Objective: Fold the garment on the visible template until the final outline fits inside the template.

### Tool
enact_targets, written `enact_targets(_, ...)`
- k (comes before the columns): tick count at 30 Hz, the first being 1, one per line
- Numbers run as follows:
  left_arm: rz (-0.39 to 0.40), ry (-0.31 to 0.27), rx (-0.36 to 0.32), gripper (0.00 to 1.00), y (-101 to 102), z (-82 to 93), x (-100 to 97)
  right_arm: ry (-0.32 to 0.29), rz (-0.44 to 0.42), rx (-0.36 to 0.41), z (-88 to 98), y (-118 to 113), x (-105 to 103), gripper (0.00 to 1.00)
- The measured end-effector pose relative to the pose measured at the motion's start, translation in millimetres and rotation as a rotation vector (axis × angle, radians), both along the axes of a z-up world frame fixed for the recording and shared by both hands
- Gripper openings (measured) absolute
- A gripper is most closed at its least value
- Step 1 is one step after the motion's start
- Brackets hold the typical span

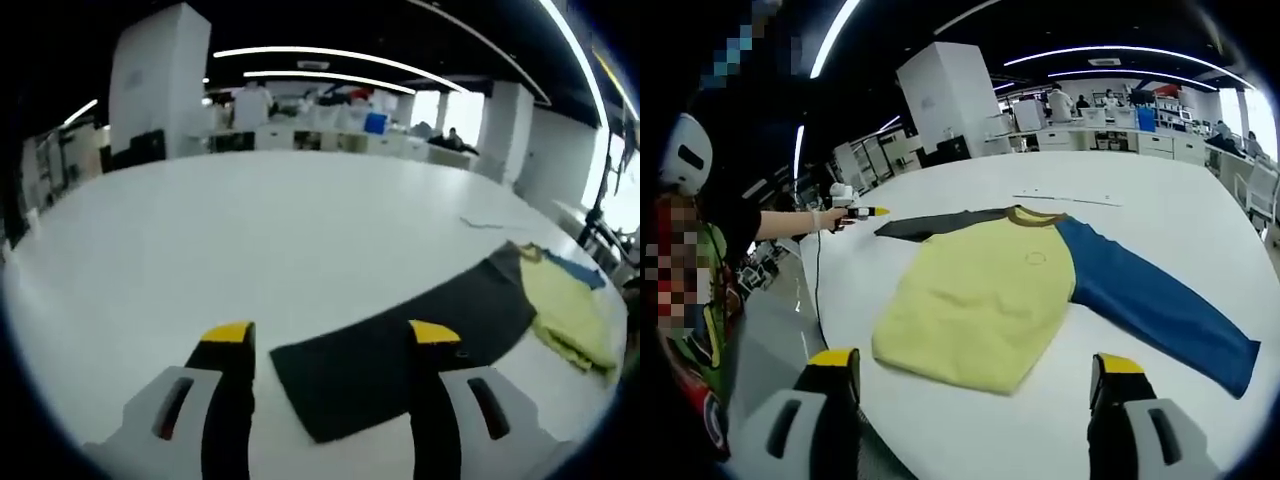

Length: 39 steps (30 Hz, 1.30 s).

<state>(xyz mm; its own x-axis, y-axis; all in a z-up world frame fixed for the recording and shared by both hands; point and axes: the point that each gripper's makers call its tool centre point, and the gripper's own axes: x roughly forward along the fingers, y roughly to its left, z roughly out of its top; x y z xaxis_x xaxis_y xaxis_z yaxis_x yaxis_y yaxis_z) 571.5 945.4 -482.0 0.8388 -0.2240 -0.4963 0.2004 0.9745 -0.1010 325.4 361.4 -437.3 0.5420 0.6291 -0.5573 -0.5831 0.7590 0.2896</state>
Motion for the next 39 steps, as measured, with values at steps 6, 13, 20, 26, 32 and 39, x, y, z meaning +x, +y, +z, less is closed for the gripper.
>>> enact_targets(6,-0.089,-0.017,0.008,0.74,-25.3,9.8,-9.2,-0.012,-0.007,0.001,0.8,-3.4,0.1,0.97)
enact_targets(13,-0.196,-0.068,-0.011,0.74,-71.0,30.6,-30.6,-0.009,-0.009,0.012,-4.0,-3.1,-4.5,0.97)
enact_targets(20,-0.303,-0.084,-0.047,0.76,-115.6,47.0,-58.8,-0.036,-0.007,0.009,0.2,-6.5,-6.9,0.97)
enact_targets(26,-0.401,-0.072,-0.028,0.77,-150.6,47.3,-94.1,-0.055,-0.011,0.018,1.1,-6.7,-5.8,0.96)
enact_targets(32,-0.47,-0.037,-0.044,0.76,-184.6,38.8,-134.7,-0.06,0.005,0.027,-5.6,0.6,-12.7,0.95)
enact_targets(39,-0.526,-0.017,-0.093,0.74,-233.6,35.1,-190.2,-0.077,0.053,-0.014,-15.2,11.1,-27.8,0.91)
